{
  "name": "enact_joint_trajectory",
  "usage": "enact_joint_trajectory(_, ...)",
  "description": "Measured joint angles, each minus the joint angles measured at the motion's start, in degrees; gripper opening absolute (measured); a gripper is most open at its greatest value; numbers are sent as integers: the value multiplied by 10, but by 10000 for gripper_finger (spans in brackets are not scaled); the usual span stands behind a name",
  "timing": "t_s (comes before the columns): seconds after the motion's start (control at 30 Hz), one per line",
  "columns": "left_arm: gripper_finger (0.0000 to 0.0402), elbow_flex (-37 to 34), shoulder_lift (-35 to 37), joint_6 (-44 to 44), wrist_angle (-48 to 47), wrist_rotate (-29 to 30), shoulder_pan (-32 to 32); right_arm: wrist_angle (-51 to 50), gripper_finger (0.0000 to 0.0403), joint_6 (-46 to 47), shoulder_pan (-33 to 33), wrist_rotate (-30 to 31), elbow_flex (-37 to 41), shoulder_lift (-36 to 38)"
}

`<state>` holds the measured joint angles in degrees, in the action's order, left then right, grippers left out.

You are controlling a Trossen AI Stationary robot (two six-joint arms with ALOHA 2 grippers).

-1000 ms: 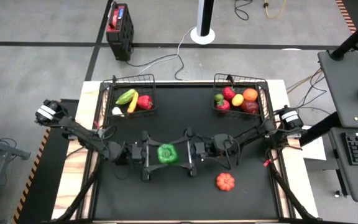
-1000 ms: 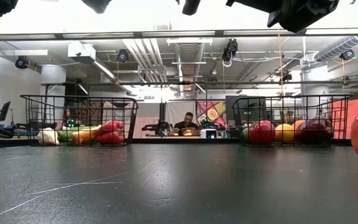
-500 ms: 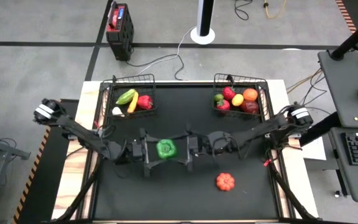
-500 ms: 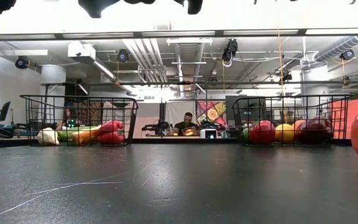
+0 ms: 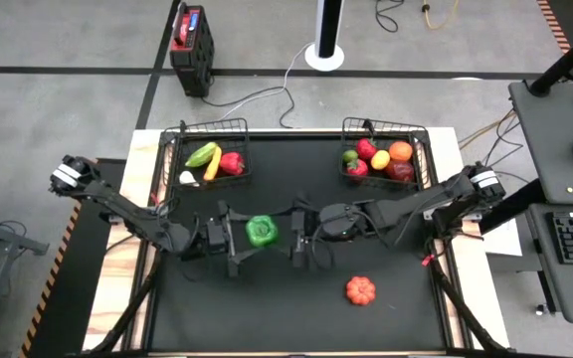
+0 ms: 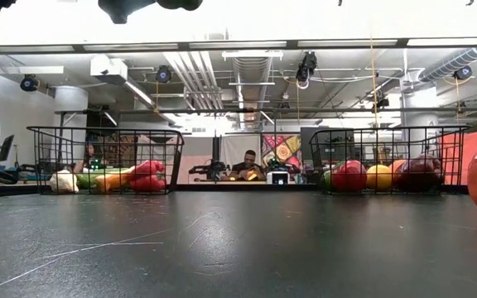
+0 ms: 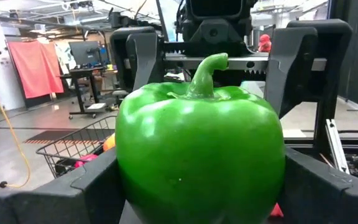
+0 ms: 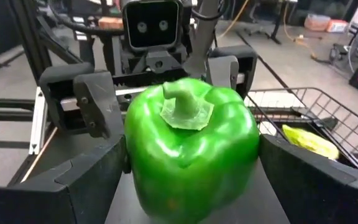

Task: Sort produce into baskets
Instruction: Put the green bell pepper into the left wire basket

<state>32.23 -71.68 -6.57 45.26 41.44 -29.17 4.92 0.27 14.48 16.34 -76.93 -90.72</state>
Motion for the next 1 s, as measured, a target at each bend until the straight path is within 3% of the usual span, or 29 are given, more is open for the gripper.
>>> enact_joint_trajectory(0.3, 308, 0, 16, -6, -4, 2, 0, -48, 354, 16, 0, 5, -16, 2)
enact_joint_trajectory(0.43, 308, 0, 24, -7, -13, 7, 0, -64, 354, 18, 0, 33, -16, 3)
enact_joint_trajectory(0.53, 308, 0, 38, -7, -47, 59, 0, -80, 354, 31, 0, 63, -16, 6)
enact_joint_trajectory(0.6, 308, 8, 55, -4, -93, 123, 0, -93, 354, 47, 0, 82, -16, 8)
enact_joint_trajectory(0.7, 308, 39, 85, 19, -203, 227, 8, -120, 354, 66, -3, 103, -16, 14)
enact_joint_trajectory(0.77, 308, 72, 109, 59, -326, 256, 24, -129, 354, 73, -3, 112, -16, 15)
enact_joint_trajectory(1.0, 308, 226, 144, 289, -819, 206, 158, -139, 354, 83, -6, 113, -16, 15)
